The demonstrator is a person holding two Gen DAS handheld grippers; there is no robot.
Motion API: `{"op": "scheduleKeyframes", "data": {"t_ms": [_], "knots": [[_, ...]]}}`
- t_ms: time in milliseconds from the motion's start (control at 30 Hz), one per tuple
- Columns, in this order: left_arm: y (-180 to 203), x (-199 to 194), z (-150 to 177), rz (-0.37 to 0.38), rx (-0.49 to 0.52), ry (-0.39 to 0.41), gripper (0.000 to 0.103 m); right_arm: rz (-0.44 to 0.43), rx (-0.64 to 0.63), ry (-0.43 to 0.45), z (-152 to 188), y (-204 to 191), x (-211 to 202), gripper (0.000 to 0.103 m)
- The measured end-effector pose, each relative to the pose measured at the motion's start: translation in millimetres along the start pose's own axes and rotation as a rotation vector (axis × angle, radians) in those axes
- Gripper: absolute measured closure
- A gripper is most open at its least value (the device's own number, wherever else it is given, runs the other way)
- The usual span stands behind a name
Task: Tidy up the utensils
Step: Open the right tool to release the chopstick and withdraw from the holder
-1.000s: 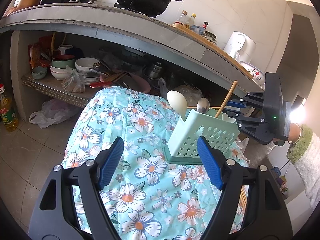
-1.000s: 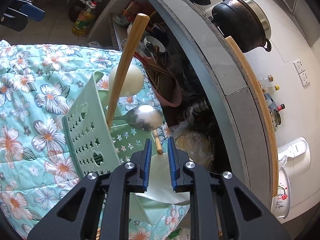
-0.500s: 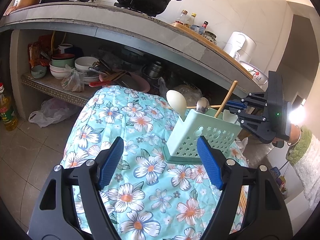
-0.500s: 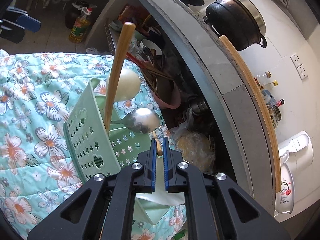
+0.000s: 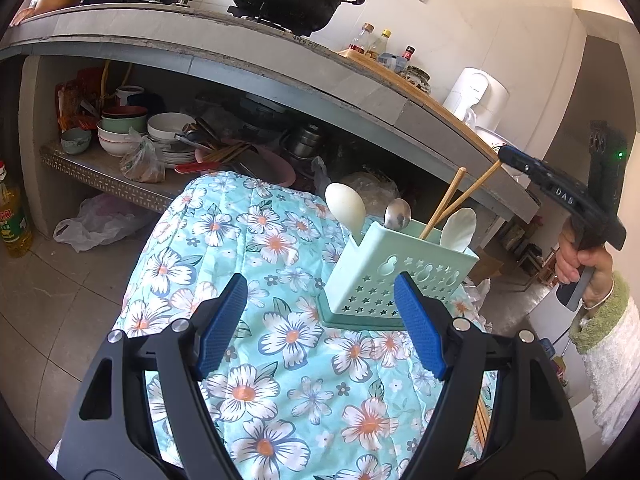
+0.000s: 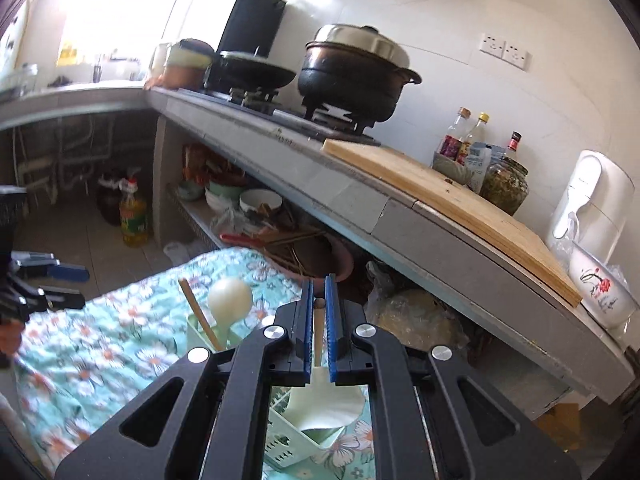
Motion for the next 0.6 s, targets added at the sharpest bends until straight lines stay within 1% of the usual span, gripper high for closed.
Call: {"op": "scheduleKeyframes", "data": {"t_ms": [200,400,500,600], "knots": [[1.8,-1.7,-0.7,0.001,-0.001,0.004,0.031,0.001,0.106,0.109,-28.9,18.9,-21.5,0.097],[2.4,-1.7,-0.9,-0.006,0.006,0.004,0.031,-0.015,0.153,0.215,-55.7,32.8,-49.7,0.097],[1.9,-2.5,-0.3,-0.004,-0.003,0.004,0.031,-0.030,0.182,0.239,-61.9,38.4,-57.5,0.097],[1.3,-2.4,0.1,-0.004,-0.004,0.003,0.031,-0.046,0.204,0.240,-62.9,39.0,-57.5,0.097]]}}
Point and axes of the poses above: each gripper's, at about its wrist camera, not at the fingertips, and x roughly the way its jaws point, y to its right, z to its underside, the point moved 3 cm from there along x, roughly the way its jaws point, and after that the axes turned 3 degrees about z, right-handed, at the moved point
